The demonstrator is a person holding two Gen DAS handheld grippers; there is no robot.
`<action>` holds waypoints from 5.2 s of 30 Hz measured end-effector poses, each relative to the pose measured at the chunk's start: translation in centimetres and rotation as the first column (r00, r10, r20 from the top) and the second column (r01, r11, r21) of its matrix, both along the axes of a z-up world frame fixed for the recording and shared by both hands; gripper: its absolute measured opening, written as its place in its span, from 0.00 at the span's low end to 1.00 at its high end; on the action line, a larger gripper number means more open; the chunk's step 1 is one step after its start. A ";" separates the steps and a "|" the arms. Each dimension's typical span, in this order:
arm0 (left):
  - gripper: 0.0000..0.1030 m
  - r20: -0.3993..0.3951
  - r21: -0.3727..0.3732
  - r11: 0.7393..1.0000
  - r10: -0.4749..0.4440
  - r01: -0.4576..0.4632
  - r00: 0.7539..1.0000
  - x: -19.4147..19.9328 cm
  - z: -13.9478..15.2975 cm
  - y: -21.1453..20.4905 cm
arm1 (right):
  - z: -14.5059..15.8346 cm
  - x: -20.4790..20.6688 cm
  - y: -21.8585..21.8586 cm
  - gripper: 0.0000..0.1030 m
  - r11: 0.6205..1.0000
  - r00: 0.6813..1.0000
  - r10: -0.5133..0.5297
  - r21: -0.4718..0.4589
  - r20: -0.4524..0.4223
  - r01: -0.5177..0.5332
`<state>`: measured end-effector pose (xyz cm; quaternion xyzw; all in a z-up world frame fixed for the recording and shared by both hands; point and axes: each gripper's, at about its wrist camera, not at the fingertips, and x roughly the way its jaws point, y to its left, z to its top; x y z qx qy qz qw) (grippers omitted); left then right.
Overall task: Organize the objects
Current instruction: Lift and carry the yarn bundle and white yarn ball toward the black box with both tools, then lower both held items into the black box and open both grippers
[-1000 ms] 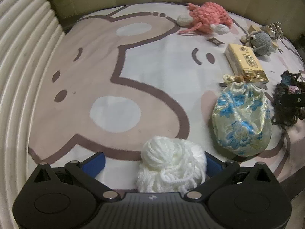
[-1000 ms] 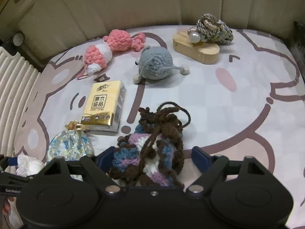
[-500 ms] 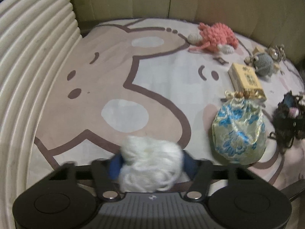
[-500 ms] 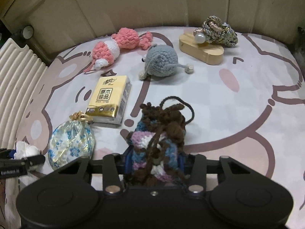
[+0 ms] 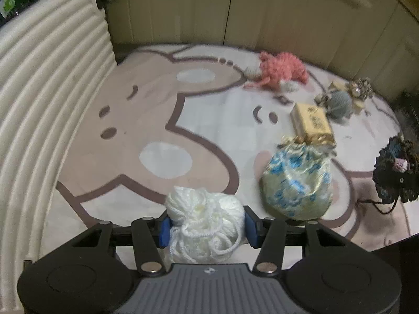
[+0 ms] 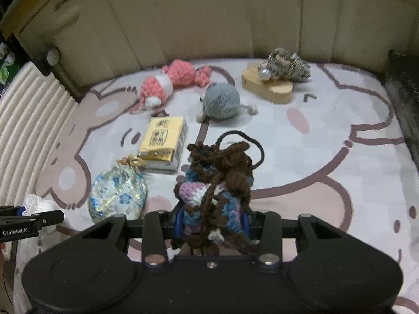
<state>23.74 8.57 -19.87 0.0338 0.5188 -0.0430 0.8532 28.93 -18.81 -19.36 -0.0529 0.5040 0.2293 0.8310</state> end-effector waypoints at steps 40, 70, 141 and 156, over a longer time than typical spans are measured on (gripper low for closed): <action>0.52 0.184 -0.040 0.989 -0.130 0.140 0.974 -9.5 14.8 -9.9 | 15.5 -11.5 -2.9 0.41 0.996 0.988 -0.006 0.093 0.157 -0.008; 0.52 -0.129 -0.061 0.989 -0.139 0.132 0.982 -8.2 4.7 -11.4 | 4.7 -12.1 -1.7 0.42 0.992 0.982 0.086 -0.073 -0.167 -0.099; 1.00 -0.071 0.099 0.994 -0.041 0.048 0.997 -8.9 5.3 -9.5 | 5.7 -12.3 -3.5 0.96 0.989 0.999 0.022 -0.143 -0.042 -0.028; 1.00 -0.041 0.128 0.991 -0.029 0.034 0.999 -9.4 6.0 -8.8 | 6.0 -11.8 -5.4 1.00 0.993 0.999 -0.038 -0.112 -0.012 0.036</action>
